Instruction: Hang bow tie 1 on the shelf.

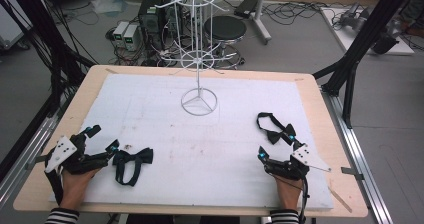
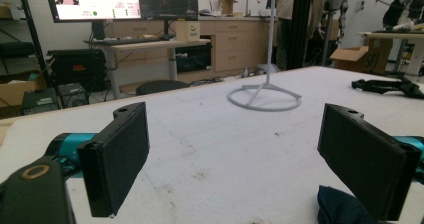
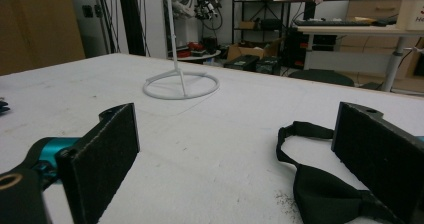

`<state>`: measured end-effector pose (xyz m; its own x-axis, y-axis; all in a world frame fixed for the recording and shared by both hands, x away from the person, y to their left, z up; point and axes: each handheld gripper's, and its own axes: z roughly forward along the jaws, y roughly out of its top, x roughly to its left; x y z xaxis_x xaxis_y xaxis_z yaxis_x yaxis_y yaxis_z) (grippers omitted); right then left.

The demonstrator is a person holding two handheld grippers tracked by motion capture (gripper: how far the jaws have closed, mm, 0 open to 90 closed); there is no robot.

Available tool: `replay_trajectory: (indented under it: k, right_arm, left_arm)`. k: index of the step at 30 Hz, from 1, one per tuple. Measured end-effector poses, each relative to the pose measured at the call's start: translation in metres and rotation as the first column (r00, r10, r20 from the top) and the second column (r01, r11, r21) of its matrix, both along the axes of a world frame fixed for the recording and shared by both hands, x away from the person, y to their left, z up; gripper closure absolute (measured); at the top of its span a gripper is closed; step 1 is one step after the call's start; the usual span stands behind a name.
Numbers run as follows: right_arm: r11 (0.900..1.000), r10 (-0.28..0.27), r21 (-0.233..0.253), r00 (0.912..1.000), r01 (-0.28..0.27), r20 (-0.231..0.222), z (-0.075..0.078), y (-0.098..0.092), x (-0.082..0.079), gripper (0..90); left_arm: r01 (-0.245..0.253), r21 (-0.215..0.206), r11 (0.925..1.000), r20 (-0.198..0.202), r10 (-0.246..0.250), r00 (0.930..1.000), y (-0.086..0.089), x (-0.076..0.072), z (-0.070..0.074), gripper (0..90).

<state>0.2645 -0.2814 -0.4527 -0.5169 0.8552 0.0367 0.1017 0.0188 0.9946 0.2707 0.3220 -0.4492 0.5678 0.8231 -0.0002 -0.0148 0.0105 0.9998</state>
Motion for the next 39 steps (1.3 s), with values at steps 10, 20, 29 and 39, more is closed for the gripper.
replay_trajectory:
  k: [10,20,29,39]
  right_arm:
    - [1.000,-0.001,-0.002,1.0000,0.001,0.005,0.000,0.000,0.000,4.3]
    - [1.000,-0.001,0.004,1.0000,0.001,-0.001,0.000,0.000,0.000,4.3]
    - [1.000,0.000,-0.001,1.0000,0.000,-0.002,0.000,0.000,0.000,4.3]
    - [1.000,0.000,0.000,1.0000,0.000,0.000,0.000,0.000,0.000,4.3]
  left_arm:
    - [0.040,0.029,0.9988,-0.023,-0.039,0.9990,0.007,0.003,0.022,13.6]
    - [0.168,0.162,0.9724,-0.112,-0.151,0.9822,0.005,0.013,0.045,13.9]
    - [0.293,0.256,0.9212,-0.201,-0.245,0.9483,-0.004,0.020,0.059,13.9]
    - [0.424,0.389,0.8179,-0.340,-0.301,0.8911,-0.018,0.031,0.065,13.9]
